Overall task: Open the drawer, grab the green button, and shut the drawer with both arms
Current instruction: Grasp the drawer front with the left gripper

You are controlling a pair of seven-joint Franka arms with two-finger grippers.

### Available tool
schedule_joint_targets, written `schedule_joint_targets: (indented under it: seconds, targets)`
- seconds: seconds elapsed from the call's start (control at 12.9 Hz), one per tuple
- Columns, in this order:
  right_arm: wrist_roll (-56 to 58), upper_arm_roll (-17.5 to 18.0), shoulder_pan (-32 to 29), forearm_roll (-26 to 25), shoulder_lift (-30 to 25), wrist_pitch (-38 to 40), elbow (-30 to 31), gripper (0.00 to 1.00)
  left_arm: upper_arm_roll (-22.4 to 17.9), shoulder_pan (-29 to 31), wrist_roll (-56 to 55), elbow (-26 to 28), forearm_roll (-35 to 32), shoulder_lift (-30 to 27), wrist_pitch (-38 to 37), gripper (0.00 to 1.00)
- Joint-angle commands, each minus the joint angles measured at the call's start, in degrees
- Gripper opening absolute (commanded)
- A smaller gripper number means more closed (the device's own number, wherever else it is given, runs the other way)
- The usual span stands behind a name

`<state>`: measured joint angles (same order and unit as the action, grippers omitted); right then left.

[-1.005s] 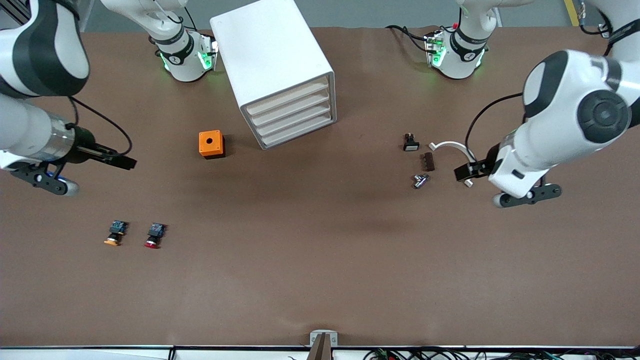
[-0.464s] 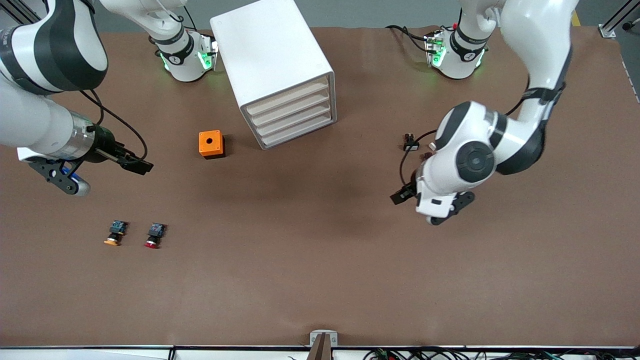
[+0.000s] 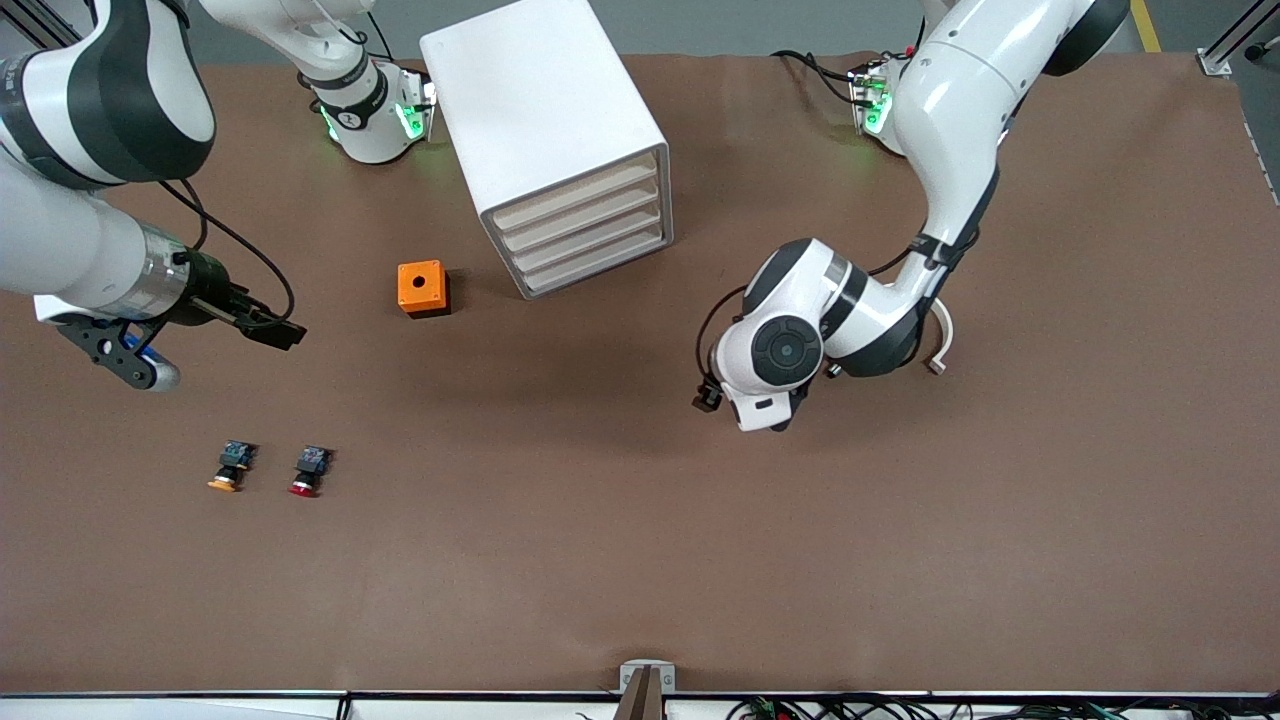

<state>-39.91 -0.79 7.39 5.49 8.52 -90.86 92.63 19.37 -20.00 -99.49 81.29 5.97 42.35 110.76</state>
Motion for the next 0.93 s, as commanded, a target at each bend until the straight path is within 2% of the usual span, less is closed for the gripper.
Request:
schedule_joint_targets:
  seconds: [0.0,0.15,0.39,0.7,0.85]
  targets:
    - [-0.8,-0.1,0.1,0.8,-0.3,-0.1,-0.1,1.0,-0.2,-0.2,-8.8,-1.6,9.6,2.9,0.2,1.0]
    - [-0.8,-0.1,0.1,0.7,-0.3,-0.2,-0.3,1.0,-0.3,-2.3,-14.8,-1.4,15.9,3.7,0.2,1.0]
    - [-0.8,-0.1,0.1,0.7,-0.3,-0.2,-0.3,1.0,-0.3,-4.8,-22.7,-0.3,17.6,4.9,0.2,1.0]
    - [-0.7,-0.1,0.2,0.7,-0.3,-0.1,-0.3,1.0,-0.4,-6.3,-31.7,-0.5,25.7,7.6,0.2,1.0]
    - [-0.8,-0.1,0.3,0.7,-0.3,-0.1,-0.3,1.0,-0.6,-7.5,-36.3,-1.0,27.9,10.0,0.3,0.83]
